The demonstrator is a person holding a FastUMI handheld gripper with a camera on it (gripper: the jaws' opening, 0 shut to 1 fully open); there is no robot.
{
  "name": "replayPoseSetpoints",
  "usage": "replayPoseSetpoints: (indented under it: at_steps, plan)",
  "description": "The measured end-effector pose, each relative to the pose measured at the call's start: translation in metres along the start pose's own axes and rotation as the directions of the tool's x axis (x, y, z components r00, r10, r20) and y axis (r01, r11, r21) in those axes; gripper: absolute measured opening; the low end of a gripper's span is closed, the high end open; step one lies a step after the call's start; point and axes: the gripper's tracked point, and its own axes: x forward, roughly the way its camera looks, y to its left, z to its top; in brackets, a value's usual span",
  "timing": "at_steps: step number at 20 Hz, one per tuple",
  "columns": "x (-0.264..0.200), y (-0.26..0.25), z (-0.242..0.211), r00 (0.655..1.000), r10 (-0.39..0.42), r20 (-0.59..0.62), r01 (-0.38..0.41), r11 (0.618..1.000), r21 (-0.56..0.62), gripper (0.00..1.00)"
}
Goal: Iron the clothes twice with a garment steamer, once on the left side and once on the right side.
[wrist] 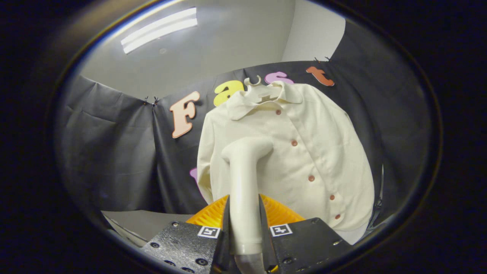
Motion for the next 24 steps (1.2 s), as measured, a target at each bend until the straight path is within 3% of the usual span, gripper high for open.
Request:
replayPoseSetpoints:
  at_steps: [24]
  plan:
    - [-0.114, -0.059, -0.182, 0.973, -0.029, -0.231, 0.059, 0.991, 0.12, 0.33]
